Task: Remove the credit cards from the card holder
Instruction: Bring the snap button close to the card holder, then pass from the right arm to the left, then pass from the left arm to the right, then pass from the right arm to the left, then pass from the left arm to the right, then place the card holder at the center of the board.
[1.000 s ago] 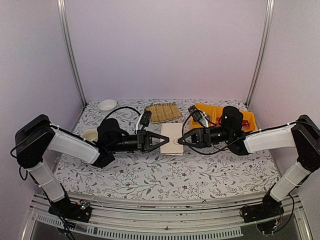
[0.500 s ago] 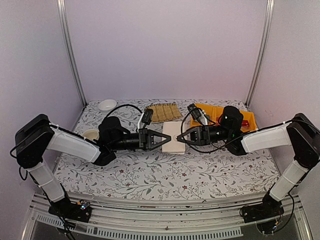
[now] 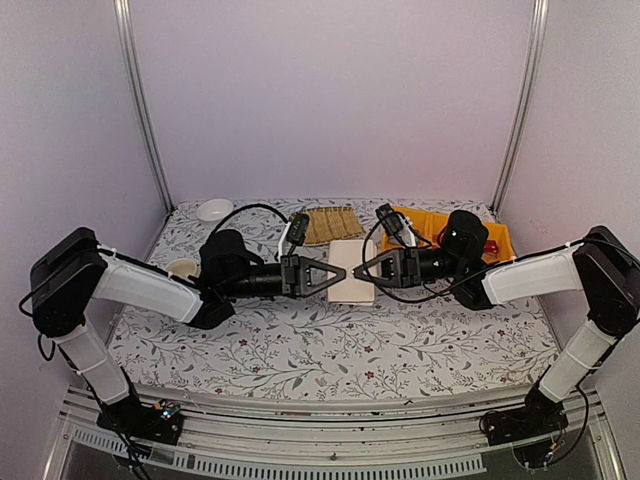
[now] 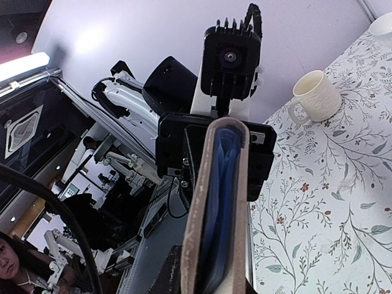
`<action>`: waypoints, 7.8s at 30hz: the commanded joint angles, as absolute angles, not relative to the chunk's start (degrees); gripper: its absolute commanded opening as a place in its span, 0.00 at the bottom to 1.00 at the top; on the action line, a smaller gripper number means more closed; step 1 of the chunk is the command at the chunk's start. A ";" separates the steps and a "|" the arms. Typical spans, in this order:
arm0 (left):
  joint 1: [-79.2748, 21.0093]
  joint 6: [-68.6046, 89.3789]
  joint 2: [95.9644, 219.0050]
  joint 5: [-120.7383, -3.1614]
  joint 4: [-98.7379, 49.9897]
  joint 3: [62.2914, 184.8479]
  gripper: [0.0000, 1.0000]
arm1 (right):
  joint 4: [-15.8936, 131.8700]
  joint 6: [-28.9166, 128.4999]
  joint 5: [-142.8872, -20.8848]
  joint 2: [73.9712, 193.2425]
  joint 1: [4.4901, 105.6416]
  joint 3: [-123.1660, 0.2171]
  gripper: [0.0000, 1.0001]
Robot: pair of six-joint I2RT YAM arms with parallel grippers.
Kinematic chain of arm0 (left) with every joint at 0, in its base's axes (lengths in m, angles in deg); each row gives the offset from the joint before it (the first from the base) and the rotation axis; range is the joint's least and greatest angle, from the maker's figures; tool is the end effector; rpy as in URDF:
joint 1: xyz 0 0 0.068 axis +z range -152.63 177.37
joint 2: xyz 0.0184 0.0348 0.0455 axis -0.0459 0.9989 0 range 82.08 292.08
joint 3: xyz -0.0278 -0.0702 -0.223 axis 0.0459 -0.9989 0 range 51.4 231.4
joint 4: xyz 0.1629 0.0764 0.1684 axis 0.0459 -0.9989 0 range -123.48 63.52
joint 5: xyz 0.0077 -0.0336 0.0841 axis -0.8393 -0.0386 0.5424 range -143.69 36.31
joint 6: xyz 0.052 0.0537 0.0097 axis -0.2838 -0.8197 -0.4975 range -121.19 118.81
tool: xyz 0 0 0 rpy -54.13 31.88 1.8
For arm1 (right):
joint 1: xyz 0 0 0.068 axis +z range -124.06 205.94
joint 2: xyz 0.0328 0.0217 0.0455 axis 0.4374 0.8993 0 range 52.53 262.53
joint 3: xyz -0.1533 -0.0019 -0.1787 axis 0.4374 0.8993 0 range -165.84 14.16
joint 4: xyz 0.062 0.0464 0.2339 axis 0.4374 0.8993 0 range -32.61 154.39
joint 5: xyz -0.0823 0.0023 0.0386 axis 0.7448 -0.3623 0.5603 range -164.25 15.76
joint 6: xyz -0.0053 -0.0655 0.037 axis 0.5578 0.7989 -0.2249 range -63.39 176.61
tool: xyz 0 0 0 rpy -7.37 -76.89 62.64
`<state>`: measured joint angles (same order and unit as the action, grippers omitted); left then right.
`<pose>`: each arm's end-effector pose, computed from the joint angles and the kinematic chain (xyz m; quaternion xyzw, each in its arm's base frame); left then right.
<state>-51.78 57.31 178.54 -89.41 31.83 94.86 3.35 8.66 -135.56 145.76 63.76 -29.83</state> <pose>0.2048 -0.2936 0.2021 0.1737 0.6575 -0.6898 0.2484 0.2278 0.2475 0.2129 -0.3225 0.6131 0.6838 0.2290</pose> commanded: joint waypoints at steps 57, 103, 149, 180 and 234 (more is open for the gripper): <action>-55.64 38.41 169.22 -84.18 22.30 94.80 0.00 | 24.81 25.22 -140.54 140.86 66.11 -39.92 0.01; -56.87 42.02 175.72 -84.34 18.41 95.77 0.44 | 41.27 35.23 -133.21 140.03 60.25 -37.88 0.02; -60.66 34.06 168.83 -55.32 -7.30 102.02 0.00 | 58.95 42.64 -91.08 139.14 71.88 -39.23 0.26; -51.85 35.63 162.28 -53.43 -15.76 96.04 0.98 | 79.40 35.22 -121.04 133.70 57.62 -44.03 0.02; -51.43 31.57 161.75 -56.01 -17.69 97.28 0.98 | 72.42 27.76 -103.20 128.52 22.82 -12.00 0.51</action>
<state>-52.52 32.65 162.39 -56.87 -16.13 96.35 69.80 24.42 -107.57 128.58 25.78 -11.42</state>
